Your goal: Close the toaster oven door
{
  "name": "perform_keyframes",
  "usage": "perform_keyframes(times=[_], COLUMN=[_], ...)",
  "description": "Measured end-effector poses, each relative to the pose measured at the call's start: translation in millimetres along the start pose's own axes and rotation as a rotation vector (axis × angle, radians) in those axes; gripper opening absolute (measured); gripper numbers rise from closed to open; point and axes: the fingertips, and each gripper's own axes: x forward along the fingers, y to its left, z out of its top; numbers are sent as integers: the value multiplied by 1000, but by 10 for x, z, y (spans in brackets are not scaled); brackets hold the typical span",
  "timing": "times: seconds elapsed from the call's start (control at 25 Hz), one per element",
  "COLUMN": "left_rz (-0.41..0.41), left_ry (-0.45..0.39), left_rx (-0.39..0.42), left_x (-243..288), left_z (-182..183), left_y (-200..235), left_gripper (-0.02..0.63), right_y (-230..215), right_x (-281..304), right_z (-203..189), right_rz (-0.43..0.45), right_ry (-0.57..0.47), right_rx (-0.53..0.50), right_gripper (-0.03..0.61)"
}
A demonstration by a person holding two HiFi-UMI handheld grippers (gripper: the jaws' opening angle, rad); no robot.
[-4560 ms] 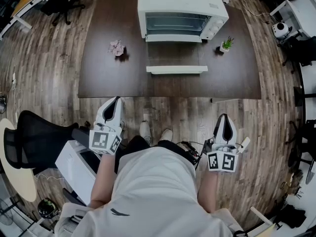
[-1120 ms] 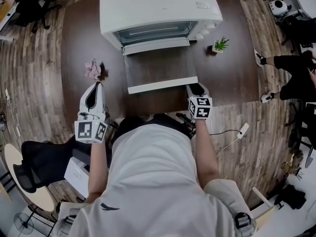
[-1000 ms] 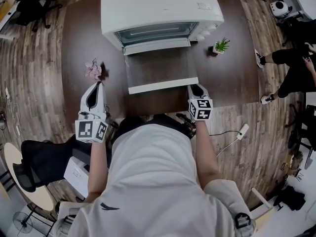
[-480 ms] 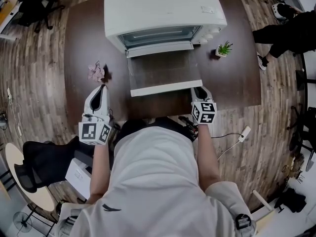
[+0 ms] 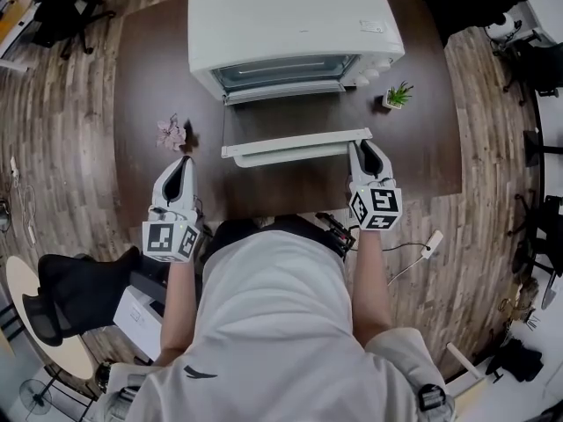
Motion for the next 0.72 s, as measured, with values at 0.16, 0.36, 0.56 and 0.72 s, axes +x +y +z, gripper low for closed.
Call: perform_keyframes(times=[0.16, 0.36, 0.56, 0.72], left_rz=[1, 1, -2, 5], left_ry=[4, 12, 15, 14], left_rx=[-4, -11, -20, -28], left_x=[5, 13, 57, 81], left_z=[-23, -65, -78, -76], left_y=[2, 1, -21, -2], left_gripper=[2, 2, 2, 2], right_y=[-8, -22, -72, -141], right_x=[37, 115, 317, 571], right_z=[287, 613, 1033, 1341], right_rz=[1, -3, -3, -2], right_ry=[-58, -133, -223, -271], right_rx=[-16, -20, -25, -16], right_gripper=[86, 84, 83, 83])
